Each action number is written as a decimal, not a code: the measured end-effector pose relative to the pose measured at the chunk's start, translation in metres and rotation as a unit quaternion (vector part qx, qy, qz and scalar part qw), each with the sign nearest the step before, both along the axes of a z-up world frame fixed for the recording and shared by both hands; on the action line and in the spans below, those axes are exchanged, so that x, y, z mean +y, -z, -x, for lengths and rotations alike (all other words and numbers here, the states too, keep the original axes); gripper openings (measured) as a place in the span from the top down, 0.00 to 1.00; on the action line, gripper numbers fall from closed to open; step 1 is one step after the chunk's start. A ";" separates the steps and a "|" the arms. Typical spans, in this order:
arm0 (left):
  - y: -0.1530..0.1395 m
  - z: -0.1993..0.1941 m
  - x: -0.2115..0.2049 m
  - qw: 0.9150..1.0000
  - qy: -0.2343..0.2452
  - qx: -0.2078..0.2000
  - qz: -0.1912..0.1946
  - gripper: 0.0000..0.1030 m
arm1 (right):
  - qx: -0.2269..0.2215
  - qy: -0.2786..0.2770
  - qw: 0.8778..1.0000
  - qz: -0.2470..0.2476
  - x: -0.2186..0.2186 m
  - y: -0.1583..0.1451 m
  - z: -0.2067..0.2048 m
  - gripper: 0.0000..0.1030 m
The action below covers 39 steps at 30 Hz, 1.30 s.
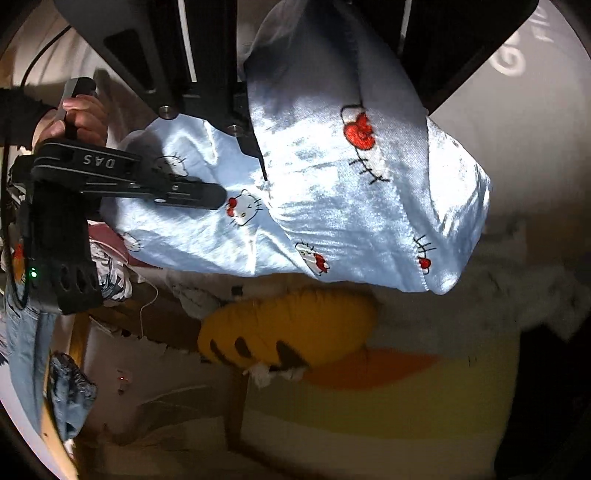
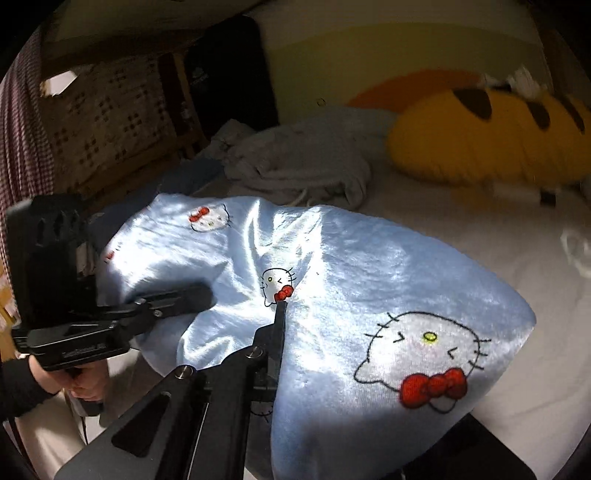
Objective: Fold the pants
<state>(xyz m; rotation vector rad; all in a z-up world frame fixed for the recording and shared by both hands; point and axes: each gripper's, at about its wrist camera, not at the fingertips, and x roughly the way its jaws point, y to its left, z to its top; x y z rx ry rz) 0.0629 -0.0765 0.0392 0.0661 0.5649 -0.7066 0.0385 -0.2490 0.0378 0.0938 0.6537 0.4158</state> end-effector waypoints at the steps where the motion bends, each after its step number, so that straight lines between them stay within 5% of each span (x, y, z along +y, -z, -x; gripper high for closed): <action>1: -0.007 0.000 0.002 1.000 -0.002 -0.010 0.000 0.83 | -0.009 -0.002 1.000 0.001 0.001 -0.007 0.000 0.93; 11: -0.065 -0.051 0.027 0.996 -0.044 -0.078 -0.014 0.83 | -0.095 -0.017 0.995 0.001 0.031 -0.074 -0.063 0.93; 21: -0.103 -0.194 0.046 0.991 -0.078 -0.107 0.006 0.83 | -0.139 -0.002 0.990 -0.034 0.045 -0.105 -0.203 0.93; 26: -0.088 -0.264 0.056 0.992 -0.084 -0.090 0.023 0.83 | -0.122 -0.008 0.991 -0.052 0.050 -0.097 -0.279 0.93; 31: -0.046 -0.303 0.076 0.992 -0.105 -0.056 0.034 0.83 | -0.094 -0.016 0.993 -0.070 0.067 -0.053 -0.322 0.93; 34: -0.026 -0.325 0.068 0.992 -0.122 -0.040 -0.011 0.83 | -0.078 -0.014 0.997 0.001 0.093 -0.028 -0.345 0.93; 39: -0.002 -0.348 0.065 0.992 -0.124 -0.030 -0.014 0.83 | -0.059 -0.004 0.998 0.003 0.099 -0.006 -0.364 0.93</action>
